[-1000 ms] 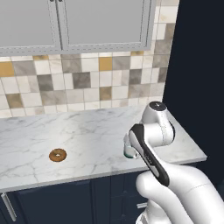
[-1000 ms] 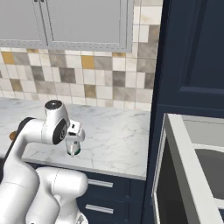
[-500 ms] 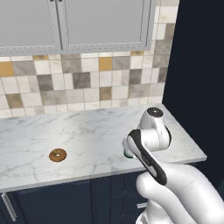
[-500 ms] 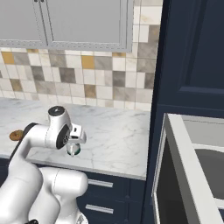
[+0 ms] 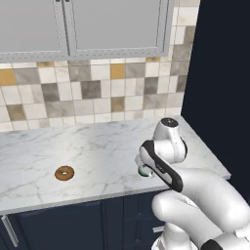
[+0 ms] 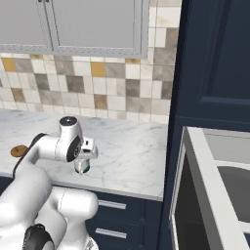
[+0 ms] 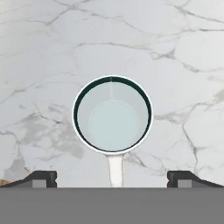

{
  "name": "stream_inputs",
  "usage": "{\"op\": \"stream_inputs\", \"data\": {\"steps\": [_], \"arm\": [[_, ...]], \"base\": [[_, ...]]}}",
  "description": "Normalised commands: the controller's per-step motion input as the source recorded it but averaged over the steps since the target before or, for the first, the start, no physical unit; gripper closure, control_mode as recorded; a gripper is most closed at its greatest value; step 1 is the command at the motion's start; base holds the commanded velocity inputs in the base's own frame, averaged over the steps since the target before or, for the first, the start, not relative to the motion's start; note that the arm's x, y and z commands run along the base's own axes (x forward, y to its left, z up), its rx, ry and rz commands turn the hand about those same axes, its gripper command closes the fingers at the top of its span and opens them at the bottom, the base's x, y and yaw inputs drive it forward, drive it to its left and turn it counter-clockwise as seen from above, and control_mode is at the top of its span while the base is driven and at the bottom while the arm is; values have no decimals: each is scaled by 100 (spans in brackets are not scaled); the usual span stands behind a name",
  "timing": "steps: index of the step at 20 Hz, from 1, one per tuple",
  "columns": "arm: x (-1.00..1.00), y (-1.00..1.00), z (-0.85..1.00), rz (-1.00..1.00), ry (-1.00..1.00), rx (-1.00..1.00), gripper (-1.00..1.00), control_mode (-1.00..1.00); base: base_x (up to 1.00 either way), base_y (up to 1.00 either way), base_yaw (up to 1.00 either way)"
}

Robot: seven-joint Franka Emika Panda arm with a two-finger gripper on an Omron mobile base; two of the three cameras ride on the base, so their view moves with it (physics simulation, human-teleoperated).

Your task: Pick the mug from the counter and place it inside the microwave. Then close the microwave.

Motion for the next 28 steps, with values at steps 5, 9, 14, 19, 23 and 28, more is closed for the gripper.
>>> {"op": "stream_inputs", "data": {"steps": [5, 9, 14, 19, 23, 28], "arm": [[0, 0, 0, 2, 20, -3, -100, -100], [0, 0, -3, 0, 22, -4, -100, -100], [0, 0, -17, 0, 6, -1, -100, -100], [0, -5, -17, 0, 0, 0, -100, -100], [-1, -2, -11, 0, 0, 0, -100, -100], [-1, 0, -12, 0, 0, 0, -100, -100]], "base": [[0, 0, 0], [0, 0, 0], [0, 0, 0], [0, 0, 0], [0, 0, 0], [0, 0, 0]]}}
